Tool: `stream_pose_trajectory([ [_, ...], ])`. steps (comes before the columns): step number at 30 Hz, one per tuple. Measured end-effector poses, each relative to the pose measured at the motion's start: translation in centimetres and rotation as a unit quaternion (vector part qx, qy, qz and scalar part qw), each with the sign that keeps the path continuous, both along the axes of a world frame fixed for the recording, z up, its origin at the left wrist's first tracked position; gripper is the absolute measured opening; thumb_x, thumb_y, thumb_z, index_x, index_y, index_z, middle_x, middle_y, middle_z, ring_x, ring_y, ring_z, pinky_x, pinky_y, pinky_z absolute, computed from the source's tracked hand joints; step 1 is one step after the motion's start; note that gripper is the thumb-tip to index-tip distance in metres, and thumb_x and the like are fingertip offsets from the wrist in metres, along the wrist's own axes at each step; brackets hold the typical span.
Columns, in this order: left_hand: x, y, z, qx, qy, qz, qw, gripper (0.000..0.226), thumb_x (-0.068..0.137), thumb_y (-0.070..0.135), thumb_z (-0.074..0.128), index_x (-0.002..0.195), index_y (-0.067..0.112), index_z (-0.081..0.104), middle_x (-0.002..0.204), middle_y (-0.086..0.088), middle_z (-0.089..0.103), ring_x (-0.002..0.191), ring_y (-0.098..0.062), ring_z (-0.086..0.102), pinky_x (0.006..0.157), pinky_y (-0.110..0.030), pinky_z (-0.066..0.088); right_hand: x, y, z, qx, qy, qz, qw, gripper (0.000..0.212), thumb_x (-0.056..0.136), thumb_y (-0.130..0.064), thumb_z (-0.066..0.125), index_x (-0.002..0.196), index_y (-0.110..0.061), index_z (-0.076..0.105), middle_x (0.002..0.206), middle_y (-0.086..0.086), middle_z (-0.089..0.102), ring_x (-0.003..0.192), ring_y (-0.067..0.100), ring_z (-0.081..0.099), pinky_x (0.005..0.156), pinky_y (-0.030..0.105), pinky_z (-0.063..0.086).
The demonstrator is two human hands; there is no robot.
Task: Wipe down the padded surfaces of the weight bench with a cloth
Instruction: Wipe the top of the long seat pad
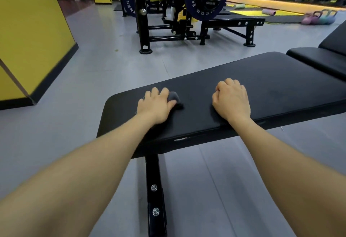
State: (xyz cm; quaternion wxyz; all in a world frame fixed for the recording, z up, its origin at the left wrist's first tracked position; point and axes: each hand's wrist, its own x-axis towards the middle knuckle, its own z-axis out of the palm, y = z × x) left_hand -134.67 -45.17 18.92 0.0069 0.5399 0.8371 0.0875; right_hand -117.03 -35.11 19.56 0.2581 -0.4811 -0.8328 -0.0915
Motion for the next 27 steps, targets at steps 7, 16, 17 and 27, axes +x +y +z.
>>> stream_pose_trajectory([
  [7,3.8,-5.1,-1.1,0.088,0.088,-0.102,0.987,0.034,0.096,0.049,0.030,0.115,0.022,0.038,0.116,-0.001,0.040,0.105,-0.024,0.039,0.081,-0.035,0.031,-0.1,-0.3,0.0,-0.019,0.024,0.009,0.999,0.021,0.089,-0.013,0.042,0.096,-0.006,0.061,0.100,0.009,0.058,0.091,0.027,0.048,0.079,0.035,0.035],
  [16,0.0,-2.3,-0.6,0.024,0.009,-0.013,1.000,0.040,0.097,0.049,0.030,0.123,0.020,0.036,0.125,-0.007,0.039,0.118,-0.029,0.035,0.088,-0.041,0.033,-3.5,-4.1,-1.0,-0.030,0.055,0.028,0.998,0.022,0.089,-0.015,0.042,0.099,-0.010,0.061,0.101,0.006,0.059,0.094,0.024,0.049,0.081,0.034,0.036],
  [17,0.6,-2.5,-0.8,0.036,0.023,-0.010,0.999,0.038,0.097,0.048,0.031,0.123,0.020,0.036,0.125,-0.007,0.039,0.117,-0.028,0.036,0.088,-0.040,0.032,-3.5,-4.0,-1.2,-0.023,0.059,0.022,0.998,0.022,0.089,-0.014,0.042,0.099,-0.010,0.061,0.100,0.006,0.059,0.093,0.024,0.049,0.081,0.034,0.035],
  [27,-2.6,-8.0,-1.2,0.049,0.077,-0.090,0.992,0.037,0.094,0.052,0.033,0.114,0.022,0.042,0.114,-0.002,0.044,0.104,-0.025,0.043,0.078,-0.035,0.034,-3.4,-4.5,-1.2,-0.012,0.029,0.020,0.999,0.022,0.089,-0.014,0.042,0.097,-0.010,0.062,0.097,0.005,0.059,0.090,0.023,0.049,0.082,0.033,0.034],
])
